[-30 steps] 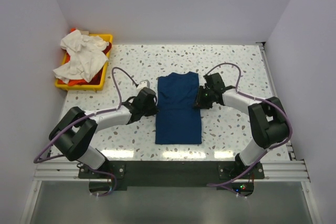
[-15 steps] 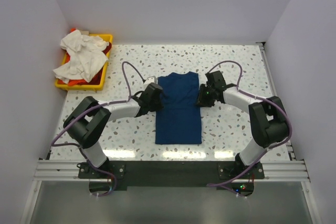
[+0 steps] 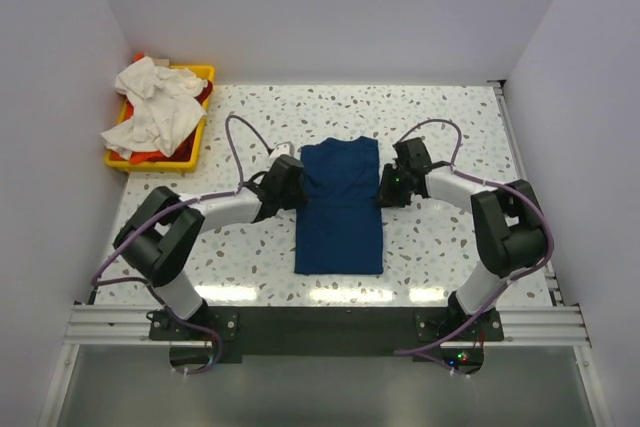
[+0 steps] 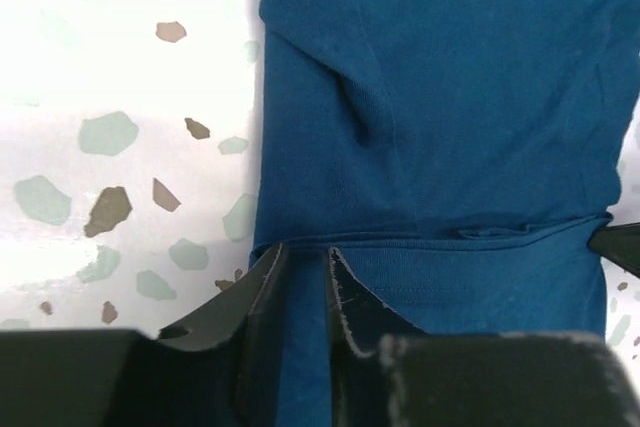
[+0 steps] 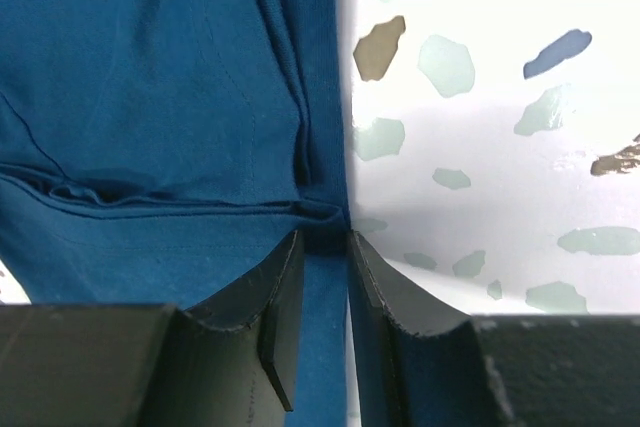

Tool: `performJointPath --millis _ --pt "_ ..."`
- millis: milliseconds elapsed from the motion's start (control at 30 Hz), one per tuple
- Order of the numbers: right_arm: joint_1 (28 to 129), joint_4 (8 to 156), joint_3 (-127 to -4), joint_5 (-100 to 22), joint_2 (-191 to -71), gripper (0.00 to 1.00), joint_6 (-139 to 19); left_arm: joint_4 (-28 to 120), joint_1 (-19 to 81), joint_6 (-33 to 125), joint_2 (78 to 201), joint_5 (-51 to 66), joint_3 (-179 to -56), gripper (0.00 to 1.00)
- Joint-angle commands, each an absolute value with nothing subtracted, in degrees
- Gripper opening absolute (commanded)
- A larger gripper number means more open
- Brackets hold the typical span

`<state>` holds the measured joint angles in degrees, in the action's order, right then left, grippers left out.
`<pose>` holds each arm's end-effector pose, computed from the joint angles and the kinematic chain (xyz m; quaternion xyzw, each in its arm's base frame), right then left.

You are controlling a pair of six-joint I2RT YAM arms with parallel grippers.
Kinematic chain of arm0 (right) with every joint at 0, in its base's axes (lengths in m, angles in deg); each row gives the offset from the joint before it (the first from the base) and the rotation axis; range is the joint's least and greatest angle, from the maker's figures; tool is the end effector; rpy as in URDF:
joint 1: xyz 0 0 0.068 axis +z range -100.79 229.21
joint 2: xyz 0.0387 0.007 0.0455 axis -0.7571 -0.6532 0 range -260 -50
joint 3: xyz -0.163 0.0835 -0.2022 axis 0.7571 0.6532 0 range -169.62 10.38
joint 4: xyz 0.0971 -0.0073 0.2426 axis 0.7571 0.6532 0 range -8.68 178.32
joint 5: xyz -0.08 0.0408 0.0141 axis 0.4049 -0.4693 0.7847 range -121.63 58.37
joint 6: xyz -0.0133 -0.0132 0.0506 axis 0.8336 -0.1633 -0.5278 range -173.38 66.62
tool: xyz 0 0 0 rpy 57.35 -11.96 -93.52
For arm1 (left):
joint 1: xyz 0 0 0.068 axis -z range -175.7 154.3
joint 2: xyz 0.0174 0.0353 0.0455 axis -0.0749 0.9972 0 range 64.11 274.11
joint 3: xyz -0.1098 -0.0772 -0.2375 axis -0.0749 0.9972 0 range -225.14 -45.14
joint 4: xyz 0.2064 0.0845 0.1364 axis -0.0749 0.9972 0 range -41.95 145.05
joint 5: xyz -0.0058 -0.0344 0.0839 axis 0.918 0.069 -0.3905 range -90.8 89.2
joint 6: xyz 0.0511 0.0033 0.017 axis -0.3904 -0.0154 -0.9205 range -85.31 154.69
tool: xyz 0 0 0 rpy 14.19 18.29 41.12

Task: Fold and stack the t-shirts
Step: Fold the tshirt

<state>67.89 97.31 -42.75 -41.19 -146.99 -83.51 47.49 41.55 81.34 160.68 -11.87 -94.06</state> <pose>0.3061 0.1095 0.1546 0.0745 0.9596 0.1804 0.2027 0.2698 -0.1966 0.1553 -0.1110 0.9204 -0.1766 0.3308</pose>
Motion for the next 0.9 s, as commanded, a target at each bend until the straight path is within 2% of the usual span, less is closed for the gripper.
performJointPath --millis 0,233,367,567,867 --pt "67.8 100.2 -43.8 -40.0 -144.3 0.28 -82.1 47.7 40.1 79.1 155.3 -12.2 -93.9 0.27" --pt "67.7 105.3 -43.6 -43.3 -134.8 0.36 -82.4 51.5 37.7 79.4 144.5 -9.0 -90.1 0.45" --pt "67.8 105.2 -36.8 -48.6 -127.2 0.4 -84.2 50.4 37.6 81.2 139.7 -4.1 -84.5 0.5" --pt "68.6 108.8 -26.8 -52.9 -113.5 0.4 -86.9 48.9 38.6 84.1 132.9 7.4 -73.3 0.51" --pt "72.7 113.0 -14.1 -54.8 -100.2 0.41 -93.8 50.3 46.4 87.7 127.0 9.2 -66.1 0.49"
